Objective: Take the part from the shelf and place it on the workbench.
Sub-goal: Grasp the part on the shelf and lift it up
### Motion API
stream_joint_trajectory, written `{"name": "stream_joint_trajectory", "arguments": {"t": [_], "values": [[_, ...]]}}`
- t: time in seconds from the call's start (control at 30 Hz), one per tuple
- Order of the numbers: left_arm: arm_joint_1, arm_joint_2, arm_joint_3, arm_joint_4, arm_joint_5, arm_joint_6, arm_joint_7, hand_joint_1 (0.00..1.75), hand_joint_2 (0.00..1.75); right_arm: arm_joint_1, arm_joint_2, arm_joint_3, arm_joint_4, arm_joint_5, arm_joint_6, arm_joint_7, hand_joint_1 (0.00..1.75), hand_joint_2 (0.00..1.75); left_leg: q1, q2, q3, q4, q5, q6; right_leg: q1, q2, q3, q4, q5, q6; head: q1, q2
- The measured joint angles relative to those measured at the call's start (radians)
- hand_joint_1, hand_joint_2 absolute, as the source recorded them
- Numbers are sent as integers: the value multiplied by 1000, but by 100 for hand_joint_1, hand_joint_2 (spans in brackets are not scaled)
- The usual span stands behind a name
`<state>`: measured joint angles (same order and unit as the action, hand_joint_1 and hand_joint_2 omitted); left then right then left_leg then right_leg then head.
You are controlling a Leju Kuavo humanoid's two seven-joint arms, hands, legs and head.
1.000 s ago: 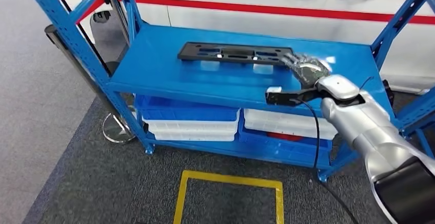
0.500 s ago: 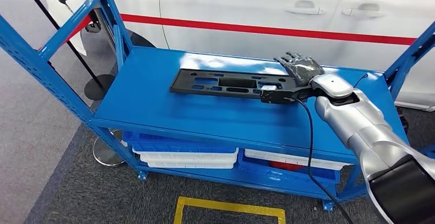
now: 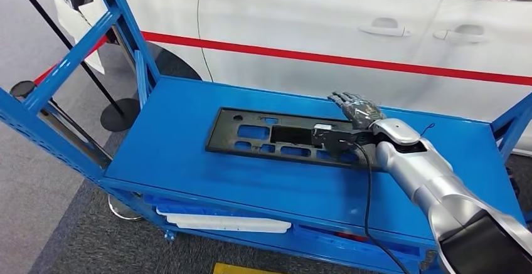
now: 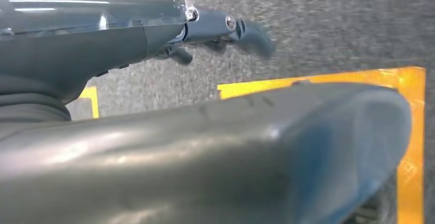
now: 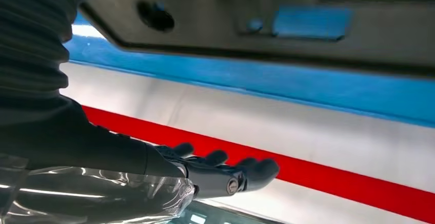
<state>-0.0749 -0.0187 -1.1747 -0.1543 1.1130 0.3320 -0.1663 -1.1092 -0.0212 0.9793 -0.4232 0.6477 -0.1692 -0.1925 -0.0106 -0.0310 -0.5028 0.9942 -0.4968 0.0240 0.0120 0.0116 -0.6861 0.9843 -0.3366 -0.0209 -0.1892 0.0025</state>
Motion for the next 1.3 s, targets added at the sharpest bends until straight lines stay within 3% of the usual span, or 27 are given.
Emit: {"name": "stream_joint_trajectory", "arguments": {"t": [0.07, 0.2, 0.23, 0.27, 0.33, 0.37, 0.43, 0.5, 0.57, 0.7, 0.77, 0.87, 0.93, 1.2, 1.3], "values": [[-6, 2, -1, 0, -3, -1, 3, 0, 0, -3, 7, -9, 0, -10, 13, -3, 0, 175, -1, 7, -9, 40, -18, -9, -8, -1, 21, -9, -9, -10, 0, 0], [-18, 3, -6, 0, -18, -4, 16, 0, 0, 18, 27, -19, 5, -30, 37, -10, 0, 175, 18, 16, -139, 260, -109, -38, -17, -1, 44, -11, -28, -12, -1, 0], [-18, 4, -7, 0, -19, -3, 19, 0, 0, 26, 30, -21, 7, -31, 35, -8, 0, 175, 22, 17, -156, 272, -102, -45, -19, 0, 48, -9, -33, -10, -1, 0], [-18, 4, -8, 0, -19, -2, 23, 0, 0, 32, 33, -23, 9, -31, 31, -5, 0, 175, 26, 19, -155, 246, -73, -51, -22, 0, 53, -4, -40, -6, -1, 0], [-18, 5, -9, 0, -19, 0, 29, 0, 0, 38, 37, -27, 13, -31, 24, -1, 0, 175, 34, 22, -118, 122, 16, -62, -27, 1, 61, 7, -53, 4, -1, 0], [-19, 6, -9, 0, -19, 0, 31, 0, 0, 39, 39, -30, 14, -31, 21, 0, 0, 175, 33, 24, -101, 64, 40, -62, -28, 1, 62, 13, -57, 10, -1, 0], [-21, 7, -10, 0, -19, 0, 35, 0, 0, 39, 40, -35, 16, -31, 18, 1, 0, 175, 30, 25, -87, 16, 54, -46, -26, 1, 59, 19, -62, 21, -1, 0], [-21, 7, -10, 0, -19, 0, 39, 0, 0, 40, 40, -39, 19, -31, 18, 0, 0, 175, 28, 25, -87, 13, 62, -31, -22, 0, 56, 22, -65, 12, -1, 0], [-21, 8, -10, 0, -18, 1, 42, 0, 0, 40, 40, -42, 21, -30, 17, 0, 0, 175, 27, 24, -87, 11, 68, -26, -22, -1, 57, 22, -65, -4, -1, 0], [-23, 8, -10, 0, -18, -3, 44, 0, 0, 38, 40, -45, 26, -30, 13, -2, 0, 175, 20, 23, -88, 12, 69, -16, -26, -1, 60, 15, -59, 2, -1, 0], [-24, 8, -13, 0, -20, -5, 45, 0, 0, 38, 40, -48, 27, -31, 11, -5, 0, 175, 19, 23, -89, 12, 69, -14, -27, -1, 61, 11, -56, 11, -1, 0], [-25, 9, -23, 0, -27, -5, 38, 0, 0, 38, 40, -53, 27, -31, 11, -7, 0, 175, 18, 23, -91, 13, 69, -11, -30, -1, 62, 7, -55, 34, -1, 0], [-25, 9, -28, 0, -31, -8, 23, 0, 0, 38, 40, -54, 28, -29, 11, -8, 0, 175, 17, 23, -91, 13, 69, -10, -31, -1, 61, 7, -55, 41, -1, 0], [-28, 11, -29, 0, -15, -5, -62, 0, 0, 39, 40, -54, 31, -12, -6, -15, 0, 175, 17, 23, -91, 13, 69, -10, -32, -1, 59, 10, -55, 45, -1, 0], [-29, 13, -29, 0, -11, 1, -86, 0, 0, 37, 40, -54, 30, 11, -54, -17, 0, 175, 17, 23, -91, 13, 69, -11, -31, -1, 58, 12, -55, 45, -1, 0]]}}
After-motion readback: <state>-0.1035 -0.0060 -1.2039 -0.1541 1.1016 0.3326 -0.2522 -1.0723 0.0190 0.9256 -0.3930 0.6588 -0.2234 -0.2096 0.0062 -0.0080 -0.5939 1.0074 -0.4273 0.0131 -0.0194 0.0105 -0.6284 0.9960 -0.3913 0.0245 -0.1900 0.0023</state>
